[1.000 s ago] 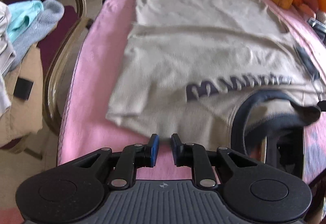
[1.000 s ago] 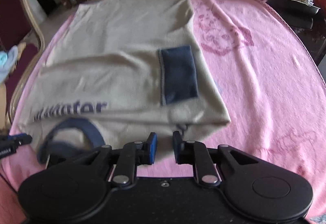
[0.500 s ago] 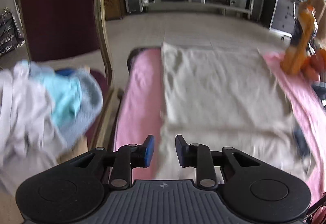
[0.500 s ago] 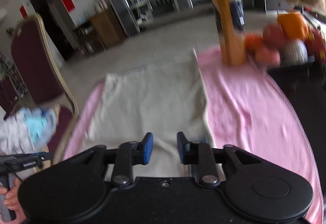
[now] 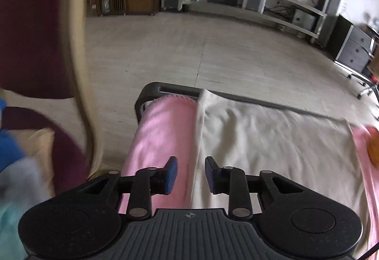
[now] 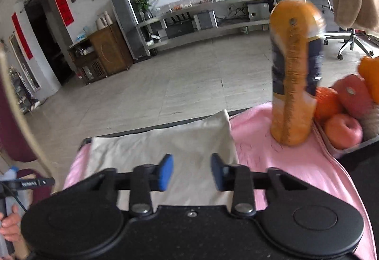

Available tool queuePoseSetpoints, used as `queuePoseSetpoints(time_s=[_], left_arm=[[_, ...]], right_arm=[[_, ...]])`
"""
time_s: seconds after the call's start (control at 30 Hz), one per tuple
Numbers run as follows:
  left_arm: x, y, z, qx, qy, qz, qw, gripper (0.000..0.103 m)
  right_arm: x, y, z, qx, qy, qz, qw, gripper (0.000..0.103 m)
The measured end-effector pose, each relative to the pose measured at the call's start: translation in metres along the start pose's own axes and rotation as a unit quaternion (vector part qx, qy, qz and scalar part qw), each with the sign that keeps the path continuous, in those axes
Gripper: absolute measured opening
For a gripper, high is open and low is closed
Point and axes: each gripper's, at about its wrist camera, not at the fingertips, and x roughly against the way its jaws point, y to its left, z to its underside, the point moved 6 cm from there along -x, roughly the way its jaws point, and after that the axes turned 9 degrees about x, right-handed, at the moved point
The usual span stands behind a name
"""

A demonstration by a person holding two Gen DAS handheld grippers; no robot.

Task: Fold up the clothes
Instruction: 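Grasp the sweatshirt hem edge with both grippers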

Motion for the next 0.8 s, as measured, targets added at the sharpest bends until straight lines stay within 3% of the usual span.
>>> queuePoseSetpoints(time_s=[0.13, 0.23, 0.43, 0.57, 0.8], left_arm=[[-0.057, -0.004, -0.030, 0.038, 0.020, 0.022, 0.9988, 0.032], [-0.080, -0.009, -0.038, 0.038, 0.018, 0.023, 0.9988, 0.031], [-0.126, -0.019, -0.053, 0.038, 0.013, 0.025, 0.9989, 0.023], [-0.128, -0.024, -0.052, 0.019, 0.001, 0.015, 0.9997, 0.009], [-0.129, -0.030, -0.052, -0.003, -0.019, -0.002, 0.9998, 0.004]], right_arm=[[-0.069, -0.027, -0.010, -0.044, 0.006, 0.002, 0.999, 0.032], [-0.111, -0.044, -0.011, -0.067, 0.009, 0.004, 0.998, 0.033], [-0.151, -0.057, -0.005, -0.062, 0.004, 0.018, 0.998, 0.034], [-0.164, -0.062, -0.008, -0.051, 0.000, 0.033, 0.998, 0.034], [-0.193, -0.076, -0.021, -0.090, 0.011, 0.054, 0.994, 0.033]])
